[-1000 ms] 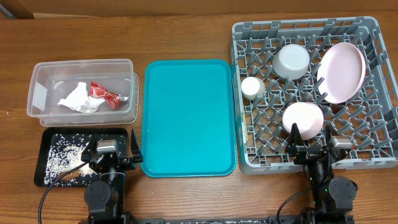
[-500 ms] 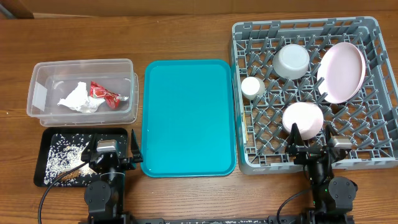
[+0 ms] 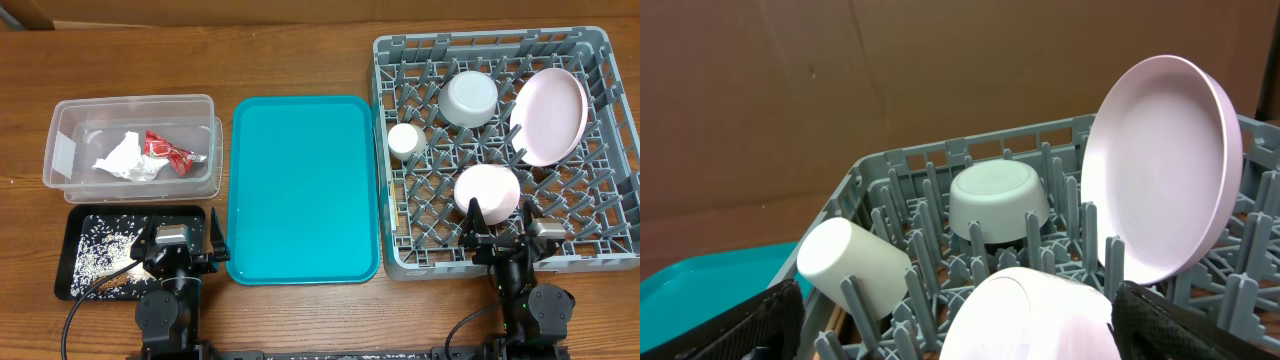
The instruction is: Sort waste into correct bins and load items into the dishwasher
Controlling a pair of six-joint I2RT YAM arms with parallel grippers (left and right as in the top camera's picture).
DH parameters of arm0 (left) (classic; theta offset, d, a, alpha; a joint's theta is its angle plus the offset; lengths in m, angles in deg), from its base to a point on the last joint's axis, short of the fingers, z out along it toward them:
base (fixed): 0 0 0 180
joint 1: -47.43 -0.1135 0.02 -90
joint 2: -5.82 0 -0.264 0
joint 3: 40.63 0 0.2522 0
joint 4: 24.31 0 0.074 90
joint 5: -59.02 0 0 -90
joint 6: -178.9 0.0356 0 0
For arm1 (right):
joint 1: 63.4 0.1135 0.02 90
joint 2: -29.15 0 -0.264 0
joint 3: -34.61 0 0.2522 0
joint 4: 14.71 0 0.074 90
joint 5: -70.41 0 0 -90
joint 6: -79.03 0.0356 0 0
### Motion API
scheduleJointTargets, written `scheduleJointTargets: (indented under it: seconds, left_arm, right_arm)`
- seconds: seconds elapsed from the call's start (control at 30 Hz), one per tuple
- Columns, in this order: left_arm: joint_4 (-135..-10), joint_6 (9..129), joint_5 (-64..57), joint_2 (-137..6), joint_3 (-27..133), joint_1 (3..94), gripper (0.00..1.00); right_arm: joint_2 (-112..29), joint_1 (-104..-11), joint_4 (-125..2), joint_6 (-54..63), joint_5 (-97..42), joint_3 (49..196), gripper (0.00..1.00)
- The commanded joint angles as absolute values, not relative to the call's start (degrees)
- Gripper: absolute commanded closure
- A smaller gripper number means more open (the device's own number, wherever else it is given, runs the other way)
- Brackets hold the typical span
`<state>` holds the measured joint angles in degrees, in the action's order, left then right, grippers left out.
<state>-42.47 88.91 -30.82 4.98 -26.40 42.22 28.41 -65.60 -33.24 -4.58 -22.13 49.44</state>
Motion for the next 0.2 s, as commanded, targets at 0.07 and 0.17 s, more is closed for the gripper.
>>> scheduleJointTargets:
  seconds: [0.07, 0.17]
  left_arm:
    - [-42.5, 89.8, -31.2, 5.6, -26.6, 42.5, 0.00]
    - [-42.5, 89.8, -31.2, 5.6, -26.6, 42.5, 0.00]
  right_arm:
    - [29.0, -65.3, -33.1, -4.3, -21.8, 48.9, 0.00]
    - [29.0, -65.3, -33.1, -4.3, -21.8, 48.9, 0.00]
